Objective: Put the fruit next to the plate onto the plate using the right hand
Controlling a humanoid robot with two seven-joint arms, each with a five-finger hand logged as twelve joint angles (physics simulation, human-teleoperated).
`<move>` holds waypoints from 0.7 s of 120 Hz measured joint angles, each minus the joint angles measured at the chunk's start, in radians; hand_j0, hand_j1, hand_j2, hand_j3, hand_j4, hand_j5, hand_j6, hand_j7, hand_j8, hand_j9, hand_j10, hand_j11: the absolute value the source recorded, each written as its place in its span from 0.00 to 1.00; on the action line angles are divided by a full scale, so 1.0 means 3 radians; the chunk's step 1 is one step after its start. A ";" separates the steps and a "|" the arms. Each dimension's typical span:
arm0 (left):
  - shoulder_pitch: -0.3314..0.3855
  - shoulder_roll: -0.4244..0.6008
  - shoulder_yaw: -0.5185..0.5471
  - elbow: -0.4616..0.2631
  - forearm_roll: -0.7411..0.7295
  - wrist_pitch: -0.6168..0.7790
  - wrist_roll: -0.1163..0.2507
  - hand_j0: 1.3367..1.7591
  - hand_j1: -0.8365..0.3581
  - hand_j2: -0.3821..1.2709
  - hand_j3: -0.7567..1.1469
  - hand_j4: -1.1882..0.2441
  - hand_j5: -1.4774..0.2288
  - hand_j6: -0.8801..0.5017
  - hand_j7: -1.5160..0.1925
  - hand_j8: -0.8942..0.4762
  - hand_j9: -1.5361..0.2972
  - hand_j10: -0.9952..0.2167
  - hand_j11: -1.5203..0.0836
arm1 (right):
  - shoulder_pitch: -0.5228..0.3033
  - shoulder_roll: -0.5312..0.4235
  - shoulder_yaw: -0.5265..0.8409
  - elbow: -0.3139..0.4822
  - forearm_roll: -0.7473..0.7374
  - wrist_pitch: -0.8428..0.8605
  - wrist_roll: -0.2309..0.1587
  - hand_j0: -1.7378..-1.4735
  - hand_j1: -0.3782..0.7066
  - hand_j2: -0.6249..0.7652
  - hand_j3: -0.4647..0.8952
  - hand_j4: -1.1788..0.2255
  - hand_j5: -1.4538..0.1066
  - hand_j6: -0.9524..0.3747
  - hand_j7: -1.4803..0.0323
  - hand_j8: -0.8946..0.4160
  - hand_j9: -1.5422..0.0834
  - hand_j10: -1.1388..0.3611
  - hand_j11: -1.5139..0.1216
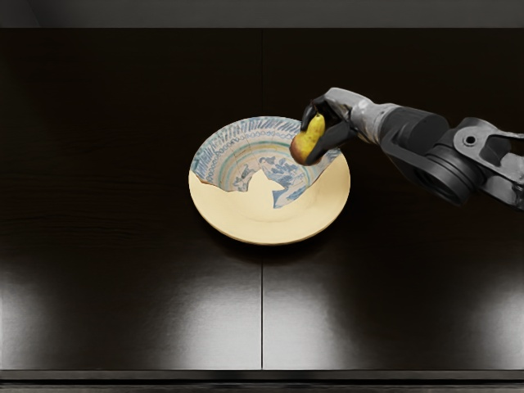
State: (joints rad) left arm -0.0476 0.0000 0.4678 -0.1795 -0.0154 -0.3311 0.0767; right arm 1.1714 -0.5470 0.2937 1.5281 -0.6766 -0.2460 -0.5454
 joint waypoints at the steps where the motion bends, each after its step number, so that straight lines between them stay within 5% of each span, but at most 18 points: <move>1: 0.0000 0.0000 0.0000 0.0000 0.0000 0.0000 0.0000 0.76 0.99 0.23 0.40 0.83 0.87 0.64 0.89 0.65 0.84 0.82 0.95 | 0.0015 0.0018 -0.0009 -0.0012 0.0007 0.0003 -0.0002 0.30 0.71 0.88 0.34 0.27 0.13 0.40 0.23 0.45 0.21 0.42 0.21; 16: 0.0000 0.0000 0.0000 0.0000 0.0000 0.0001 0.0000 0.76 0.99 0.23 0.40 0.83 0.87 0.64 0.89 0.65 0.84 0.82 0.95 | 0.0179 0.0307 -0.0091 -0.0181 0.0093 0.0027 -0.0010 0.30 0.71 0.83 0.34 0.30 0.14 0.39 0.23 0.44 0.22 0.36 0.22; 48: 0.0000 0.0000 0.0000 0.0000 0.0000 0.0001 0.0000 0.76 0.99 0.23 0.40 0.83 0.87 0.64 0.89 0.65 0.84 0.82 0.95 | 0.0362 0.0744 -0.0178 -0.0502 0.0197 0.0031 -0.0026 0.30 0.72 0.90 0.34 0.25 0.17 0.33 0.23 0.35 0.24 0.23 0.22; 84: -0.0004 0.0000 0.0000 0.0000 0.0000 0.0002 0.0000 0.76 0.99 0.23 0.40 0.83 0.87 0.64 0.89 0.65 0.84 0.82 0.95 | 0.0412 0.0841 -0.0274 -0.0641 0.0210 0.0033 -0.0021 0.31 0.70 0.88 0.34 0.23 0.18 0.28 0.23 0.30 0.24 0.19 0.23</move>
State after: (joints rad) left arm -0.0486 0.0000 0.4679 -0.1795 -0.0154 -0.3306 0.0767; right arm 1.2949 -0.2949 0.2115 1.3357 -0.6137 -0.2360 -0.5517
